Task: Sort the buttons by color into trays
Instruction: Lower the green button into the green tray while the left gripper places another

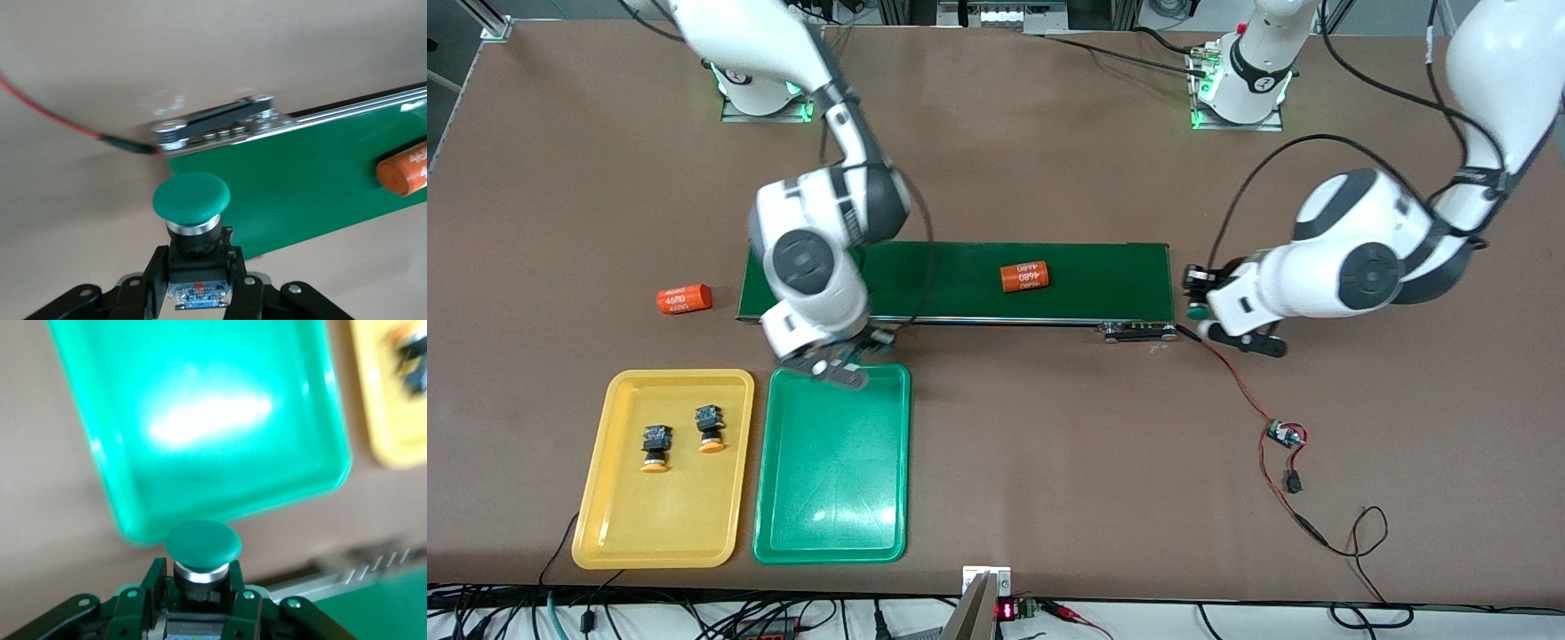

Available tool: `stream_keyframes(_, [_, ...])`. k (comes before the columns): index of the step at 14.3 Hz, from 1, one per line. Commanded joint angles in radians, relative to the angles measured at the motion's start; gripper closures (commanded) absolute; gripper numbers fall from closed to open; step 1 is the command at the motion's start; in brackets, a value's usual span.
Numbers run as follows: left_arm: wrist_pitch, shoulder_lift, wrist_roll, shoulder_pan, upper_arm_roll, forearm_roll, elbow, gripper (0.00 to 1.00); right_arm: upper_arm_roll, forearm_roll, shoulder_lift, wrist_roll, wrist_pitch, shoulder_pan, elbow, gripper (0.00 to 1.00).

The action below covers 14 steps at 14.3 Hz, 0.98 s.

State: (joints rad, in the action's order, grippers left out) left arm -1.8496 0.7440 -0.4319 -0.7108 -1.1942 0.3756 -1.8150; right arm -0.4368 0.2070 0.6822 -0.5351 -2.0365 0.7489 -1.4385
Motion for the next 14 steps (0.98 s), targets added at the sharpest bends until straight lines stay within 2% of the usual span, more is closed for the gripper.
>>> stream_keyframes(1, [-0.043,0.009,-0.091,0.163,0.08,-0.02,0.013,0.83,0.01,-0.008,0.124,0.122,-0.004,-0.091,0.165,0.87])
stream_keyframes(3, [-0.081,0.009,-0.131,0.252,0.145,-0.02,0.005,0.82,0.012,-0.008,0.184,0.206,-0.074,-0.137,0.2,0.87])
stream_keyframes(5, [-0.111,0.009,-0.133,0.274,0.172,-0.02,-0.007,0.79,0.023,0.0,0.227,0.274,-0.181,-0.177,0.201,0.9])
stream_keyframes(6, [-0.112,0.009,-0.136,0.274,0.173,-0.02,-0.01,0.65,0.03,0.0,0.244,0.274,-0.214,-0.178,0.201,0.91])
stream_keyframes(7, [-0.106,0.008,-0.145,0.274,0.173,-0.02,-0.01,0.15,0.033,0.0,0.263,0.274,-0.241,-0.178,0.201,0.91])
stream_keyframes(8, [-0.1,0.002,-0.166,0.272,0.171,-0.02,-0.01,0.0,0.033,0.0,0.281,0.279,-0.27,-0.183,0.201,0.91])
stream_keyframes(9, [-0.089,-0.003,-0.175,0.272,0.169,-0.02,-0.007,0.0,0.033,0.0,0.295,0.279,-0.292,-0.19,0.201,0.91])
stream_keyframes(10, [-0.073,-0.005,-0.176,0.266,0.165,-0.018,0.0,0.0,0.035,0.003,0.299,0.276,-0.297,-0.191,0.199,0.77])
stream_keyframes(11, [-0.048,-0.008,-0.165,0.254,0.157,-0.017,0.009,0.0,0.035,0.011,0.3,0.267,-0.297,-0.186,0.198,0.16])
stream_keyframes(12, [-0.028,-0.02,-0.159,0.243,0.154,-0.017,0.025,0.0,0.035,0.031,0.292,0.267,-0.286,-0.186,0.198,0.0])
stream_keyframes(14, [0.033,-0.029,-0.163,0.241,0.137,-0.014,0.093,0.0,0.033,0.035,0.26,0.271,-0.254,-0.177,0.196,0.0])
